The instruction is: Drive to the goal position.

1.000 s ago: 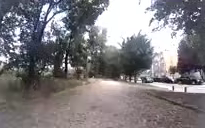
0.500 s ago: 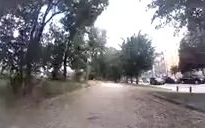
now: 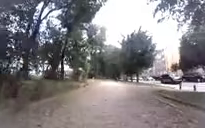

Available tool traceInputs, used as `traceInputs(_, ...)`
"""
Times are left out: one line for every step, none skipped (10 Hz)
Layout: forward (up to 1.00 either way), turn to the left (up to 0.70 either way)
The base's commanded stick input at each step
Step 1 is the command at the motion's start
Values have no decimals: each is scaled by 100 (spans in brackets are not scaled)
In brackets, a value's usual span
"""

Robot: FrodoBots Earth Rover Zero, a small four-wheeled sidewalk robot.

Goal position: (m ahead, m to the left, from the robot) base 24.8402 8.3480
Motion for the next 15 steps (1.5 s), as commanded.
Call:
traceInputs(100, 0)
traceInputs(100, 0)
traceInputs(100, 0)
traceInputs(100, 0)
traceInputs(100, 0)
traceInputs(100, 0)
traceInputs(100, 0)
traceInputs(100, 0)
traceInputs(100, 0)
traceInputs(100, 0)
traceInputs(100, 0)
traceInputs(100, 0)
traceInputs(100, 0)
traceInputs(100, 0)
traceInputs(100, 0)
